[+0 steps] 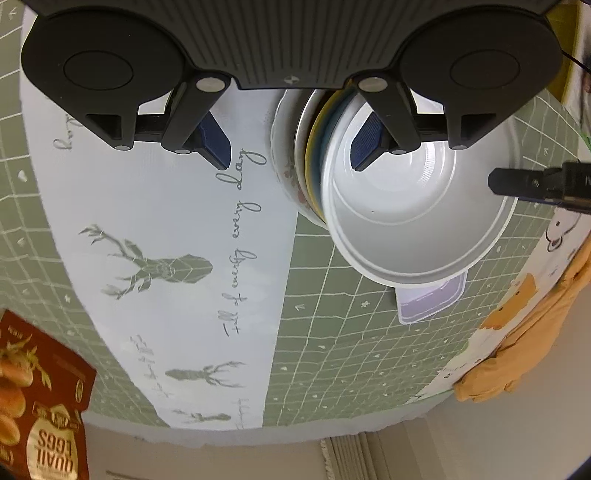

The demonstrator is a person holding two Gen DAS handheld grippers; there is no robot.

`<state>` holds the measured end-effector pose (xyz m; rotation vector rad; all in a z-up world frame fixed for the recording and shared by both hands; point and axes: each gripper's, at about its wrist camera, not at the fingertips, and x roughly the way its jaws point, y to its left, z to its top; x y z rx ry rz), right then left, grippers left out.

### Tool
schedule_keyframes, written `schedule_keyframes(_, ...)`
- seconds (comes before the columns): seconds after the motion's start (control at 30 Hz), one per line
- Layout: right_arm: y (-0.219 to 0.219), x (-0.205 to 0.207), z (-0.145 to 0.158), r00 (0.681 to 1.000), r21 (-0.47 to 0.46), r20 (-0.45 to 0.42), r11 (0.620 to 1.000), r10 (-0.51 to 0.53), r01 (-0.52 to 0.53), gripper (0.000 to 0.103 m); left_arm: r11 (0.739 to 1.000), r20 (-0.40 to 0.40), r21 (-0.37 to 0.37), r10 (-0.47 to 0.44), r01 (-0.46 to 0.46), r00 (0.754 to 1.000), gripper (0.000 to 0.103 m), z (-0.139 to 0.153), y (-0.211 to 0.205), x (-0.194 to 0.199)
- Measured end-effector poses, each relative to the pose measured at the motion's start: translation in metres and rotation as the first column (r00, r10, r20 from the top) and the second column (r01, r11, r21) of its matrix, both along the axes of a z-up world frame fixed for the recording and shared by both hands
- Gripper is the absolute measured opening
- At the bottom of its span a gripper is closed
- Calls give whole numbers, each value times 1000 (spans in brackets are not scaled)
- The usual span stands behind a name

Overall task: Organize plates and bowls
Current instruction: 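Move the right gripper to the red-and-lavender tray rim and close it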

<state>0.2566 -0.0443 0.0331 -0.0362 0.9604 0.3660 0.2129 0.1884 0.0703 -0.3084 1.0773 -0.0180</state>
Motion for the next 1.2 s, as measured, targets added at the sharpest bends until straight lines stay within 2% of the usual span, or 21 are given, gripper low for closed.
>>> schedule_keyframes(0.17, 5, -10, 11, 996, -70, 77, 997, 32, -26, 78, 999, 7, 4, 32, -32, 999, 25, -5, 7, -4)
schedule_keyframes(0.27, 7, -15, 20, 993, -76, 112, 996, 48, -40, 79, 998, 13, -38, 52, -52, 999, 25, -8, 16, -5)
schedule_keyframes(0.33, 7, -17, 26, 990, -53, 128, 997, 54, -47, 79, 994, 55, -84, 76, -71, 996, 24, -4, 23, -8)
schedule_keyframes(0.43, 7, -17, 40, 989, -5, 132, 998, 65, -65, 79, 983, 164, -156, 117, -91, 980, 23, 6, 37, -14)
schedule_keyframes(0.5, 7, -17, 54, 988, 19, 139, 998, 64, -67, 79, 977, 247, -188, 146, -100, 958, 23, 14, 46, -15)
schedule_keyframes(0.57, 12, -17, 70, 985, 8, 160, 998, 60, -62, 79, 972, 333, -191, 199, -140, 922, 23, 17, 58, -15)
schedule_keyframes(0.67, 29, -10, 87, 982, -65, 181, 997, 57, -46, 79, 953, 424, -204, 291, -223, 857, 23, 7, 79, -19)
schedule_keyframes(0.73, 46, -1, 91, 984, -114, 167, 992, 65, -46, 79, 933, 464, -235, 353, -271, 812, 23, -11, 97, -25)
schedule_keyframes(0.77, 57, 5, 90, 986, -142, 152, 988, 74, -53, 79, 916, 473, -257, 398, -309, 786, 23, -22, 109, -27)
schedule_keyframes(0.8, 69, 12, 89, 987, -170, 135, 983, 86, -62, 79, 892, 443, -277, 449, -357, 776, 23, -29, 123, -23)
schedule_keyframes(0.87, 94, 25, 86, 989, -200, 98, 976, 112, -91, 79, 871, 398, -309, 482, -381, 780, 23, -36, 148, -12)
schedule_keyframes(0.93, 117, 43, 83, 992, -186, 50, 977, 113, -102, 79, 857, 356, -325, 503, -400, 788, 24, -44, 165, -4)
schedule_keyframes(1.07, 163, 83, 69, 997, -153, -32, 985, 70, -74, 79, 828, 219, -350, 527, -438, 821, 24, -77, 191, 19)
schedule_keyframes(1.2, 205, 120, 38, 994, -222, -103, 974, 33, -56, 79, 862, 183, -344, 450, -372, 874, 24, -92, 190, 36)
